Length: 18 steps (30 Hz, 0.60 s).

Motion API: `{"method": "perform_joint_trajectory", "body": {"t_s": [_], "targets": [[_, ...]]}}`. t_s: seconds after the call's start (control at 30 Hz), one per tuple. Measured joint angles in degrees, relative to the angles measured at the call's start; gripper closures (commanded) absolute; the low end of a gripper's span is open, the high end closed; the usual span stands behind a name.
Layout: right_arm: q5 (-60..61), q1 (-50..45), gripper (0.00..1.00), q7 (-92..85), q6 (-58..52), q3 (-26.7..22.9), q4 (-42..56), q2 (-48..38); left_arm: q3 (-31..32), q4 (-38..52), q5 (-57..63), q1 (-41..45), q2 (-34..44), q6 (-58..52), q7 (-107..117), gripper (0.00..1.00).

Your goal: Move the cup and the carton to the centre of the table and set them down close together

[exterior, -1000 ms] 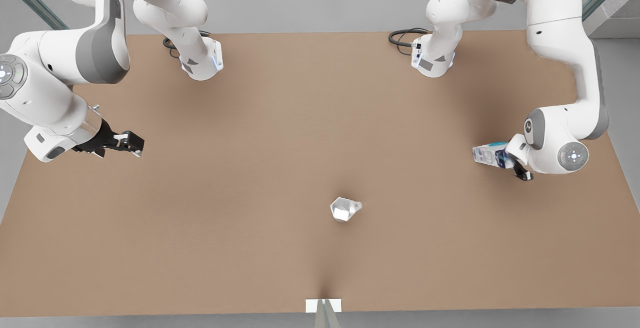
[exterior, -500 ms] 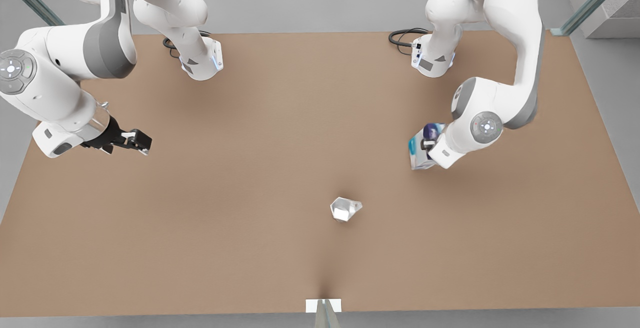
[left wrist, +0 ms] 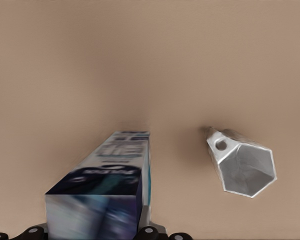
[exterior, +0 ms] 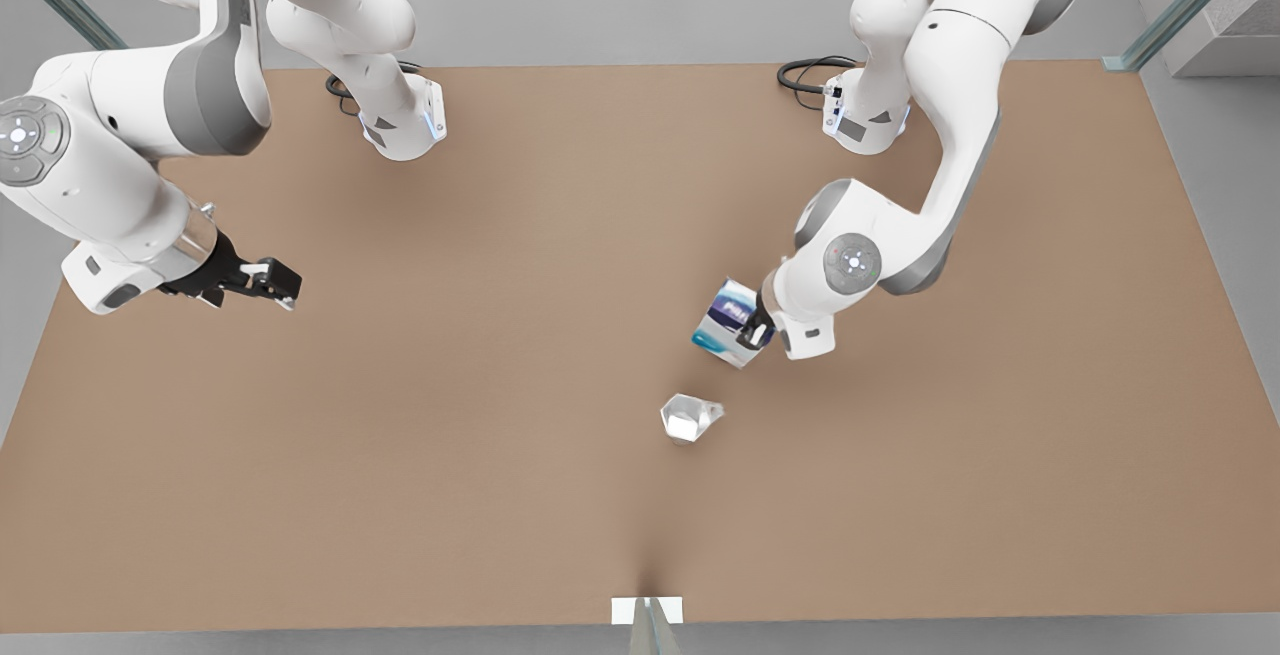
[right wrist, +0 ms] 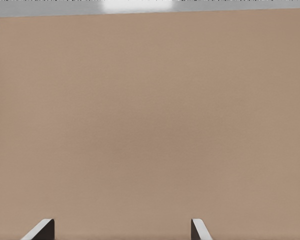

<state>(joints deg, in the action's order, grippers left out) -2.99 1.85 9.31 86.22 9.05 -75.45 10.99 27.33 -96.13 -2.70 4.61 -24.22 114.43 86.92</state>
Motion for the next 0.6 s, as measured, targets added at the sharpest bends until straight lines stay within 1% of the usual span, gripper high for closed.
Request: {"method": "perform_joint_trajectory", "body": {"t_s": [0.07,0.1,0.13,0.17,0.47,0.6], "targets": [[0.0,0.1,0.00,0.0,0.0,0.0,0.0,0.0,0.0,2.5,0.7,1.0,-2.2,0.0,1.7,0.35],[0.0,0.1,0.00,0.0,0.0,0.0,0.0,0.0,0.0,2.6,1.2,1.0,-2.4,0.0,2.0,0.33],[0.0,0.1,0.00,0.0,0.0,0.0,0.0,0.0,0.0,2.6,1.5,1.1,-2.4,0.0,2.1,0.24],[0.0,0.1,0.00,0.0,0.0,0.0,0.0,0.0,0.0,2.6,1.8,1.1,-2.5,0.0,2.3,0.00],[0.0,0.1,0.00,0.1,0.0,0.0,0.0,0.0,0.0,2.6,4.1,1.0,-3.2,0.0,2.9,0.00],[0.0,-0.1,0.00,0.2,0.2,0.0,0.0,0.1,0.0,2.6,4.2,1.1,-1.6,-1.8,3.2,0.00]]}}
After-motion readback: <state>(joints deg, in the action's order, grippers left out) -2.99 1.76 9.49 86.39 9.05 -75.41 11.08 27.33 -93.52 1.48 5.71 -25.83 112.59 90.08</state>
